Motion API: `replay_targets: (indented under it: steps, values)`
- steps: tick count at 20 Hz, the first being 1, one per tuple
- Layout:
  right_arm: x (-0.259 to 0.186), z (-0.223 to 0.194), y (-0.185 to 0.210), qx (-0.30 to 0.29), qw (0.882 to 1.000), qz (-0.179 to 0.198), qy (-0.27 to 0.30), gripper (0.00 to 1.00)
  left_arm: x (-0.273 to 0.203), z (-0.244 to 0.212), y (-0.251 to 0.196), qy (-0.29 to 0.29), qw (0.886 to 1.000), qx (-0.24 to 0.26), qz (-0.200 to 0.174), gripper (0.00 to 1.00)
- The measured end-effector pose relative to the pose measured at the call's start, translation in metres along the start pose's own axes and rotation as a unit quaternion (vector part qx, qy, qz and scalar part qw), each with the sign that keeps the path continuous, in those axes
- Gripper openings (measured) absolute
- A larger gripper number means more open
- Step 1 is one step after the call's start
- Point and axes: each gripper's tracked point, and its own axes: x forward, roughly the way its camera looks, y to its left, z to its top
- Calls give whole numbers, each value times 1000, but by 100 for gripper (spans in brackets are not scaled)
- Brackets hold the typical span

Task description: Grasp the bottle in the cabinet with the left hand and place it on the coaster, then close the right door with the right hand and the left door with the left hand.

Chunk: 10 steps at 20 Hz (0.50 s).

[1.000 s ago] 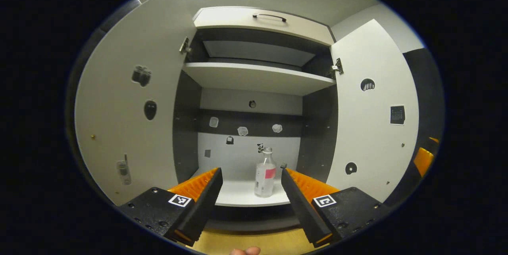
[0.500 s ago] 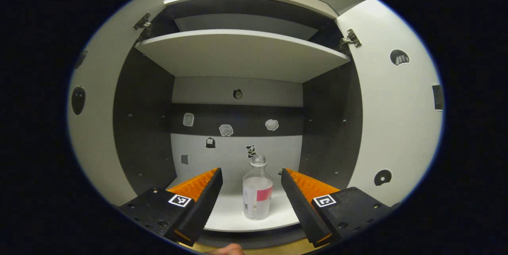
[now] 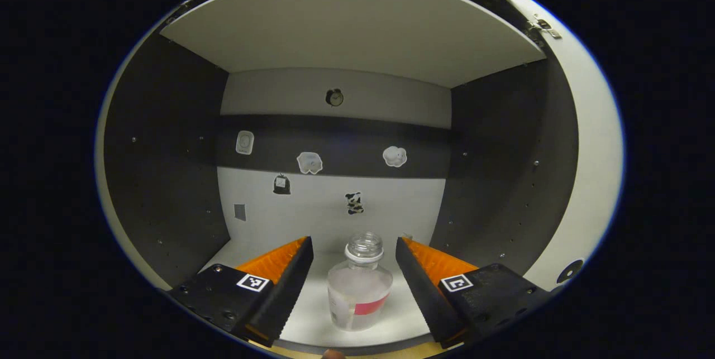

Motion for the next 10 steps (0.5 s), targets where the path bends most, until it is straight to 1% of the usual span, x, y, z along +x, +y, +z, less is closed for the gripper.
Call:
replay_targets:
  steps: [3,4,5,6,8,9,10]
  values:
    - [2,-5,-2,-1,1000,-3,7,94,11,-16,7,54,998,21,13,96]
    - [3,-5,1,0,1000,-2,7,93,16,-17,6,64,997,29,11,95]
    - [5,-7,4,0,1000,0,7,96,20,-22,7,77,996,39,12,94]
    - [6,-8,7,-1,1000,4,8,93,18,-21,8,80,996,48,14,80]
    - [7,-8,13,-1,1000,12,7,94,24,-20,4,79,995,60,9,75]
    - [8,-9,16,0,1000,16,6,96,21,-20,5,80,995,63,10,73]
    - [8,-9,18,0,1000,20,6,94,19,-17,4,74,995,64,8,69]
